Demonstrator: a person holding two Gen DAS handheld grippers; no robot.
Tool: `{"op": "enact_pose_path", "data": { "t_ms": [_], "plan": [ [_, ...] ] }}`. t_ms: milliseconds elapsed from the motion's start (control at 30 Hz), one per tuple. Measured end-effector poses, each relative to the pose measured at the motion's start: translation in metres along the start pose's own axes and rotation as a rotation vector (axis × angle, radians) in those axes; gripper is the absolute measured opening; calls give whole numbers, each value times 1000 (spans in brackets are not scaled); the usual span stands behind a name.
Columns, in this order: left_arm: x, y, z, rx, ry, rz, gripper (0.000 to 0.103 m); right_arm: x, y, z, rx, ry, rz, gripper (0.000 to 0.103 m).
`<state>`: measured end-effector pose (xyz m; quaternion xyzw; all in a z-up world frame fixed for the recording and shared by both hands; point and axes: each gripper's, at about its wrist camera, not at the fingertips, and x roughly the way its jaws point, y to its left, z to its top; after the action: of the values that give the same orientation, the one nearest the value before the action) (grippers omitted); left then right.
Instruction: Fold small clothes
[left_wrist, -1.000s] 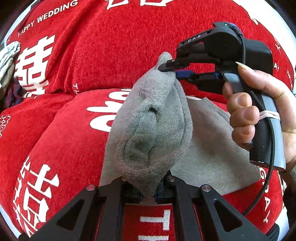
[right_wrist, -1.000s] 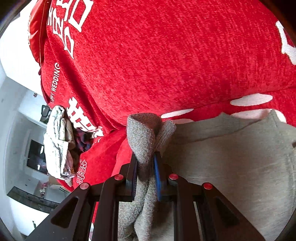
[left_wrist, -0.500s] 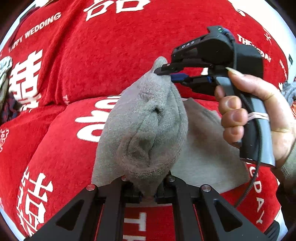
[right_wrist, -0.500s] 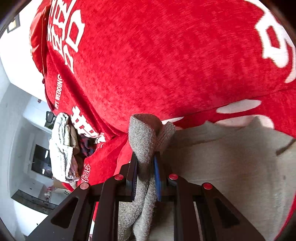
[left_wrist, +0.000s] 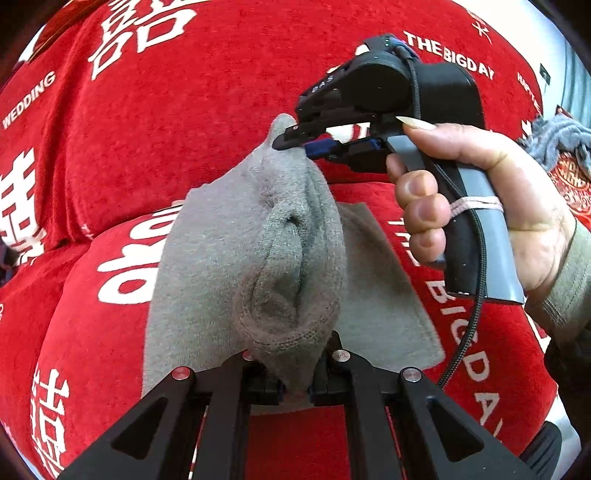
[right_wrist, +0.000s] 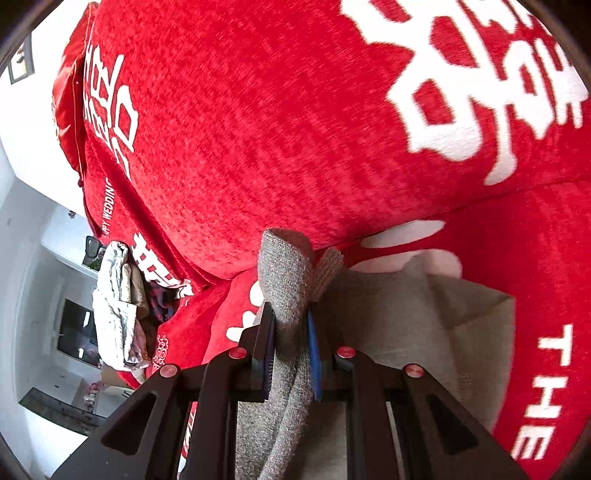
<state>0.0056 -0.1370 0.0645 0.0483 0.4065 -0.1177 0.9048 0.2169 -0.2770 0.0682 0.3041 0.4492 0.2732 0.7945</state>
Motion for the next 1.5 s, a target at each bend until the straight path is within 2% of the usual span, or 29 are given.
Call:
{"op": "enact_pose_path", "data": {
  "t_ms": [433, 667, 933, 1167, 1300, 1367, 1467, 1500],
  "plan": [
    [20, -52, 6, 111, 34, 10, 9, -17, -34, 9, -34, 8, -10, 17],
    [47, -73, -3, 141, 95, 40, 9, -10, -69, 4, 8, 23, -47, 17],
    [55, -81, -7, 174, 86, 69, 9, -9, -92, 1, 30, 20, -68, 15],
    [51, -84, -8, 178, 86, 73, 9, -11, -90, -2, 11, 16, -85, 14],
    [51, -85, -8, 180, 85, 79, 9, -17, -81, -3, -20, 18, -142, 13],
    [51, -85, -8, 177, 86, 75, 9, -21, -76, -3, -27, 29, -167, 18],
    [51, -84, -6, 173, 93, 77, 14, -30, -69, -5, -51, 37, -190, 18],
    [51, -84, -5, 174, 95, 67, 33, -34, -64, -7, -68, 36, -194, 21]
  ]
}}
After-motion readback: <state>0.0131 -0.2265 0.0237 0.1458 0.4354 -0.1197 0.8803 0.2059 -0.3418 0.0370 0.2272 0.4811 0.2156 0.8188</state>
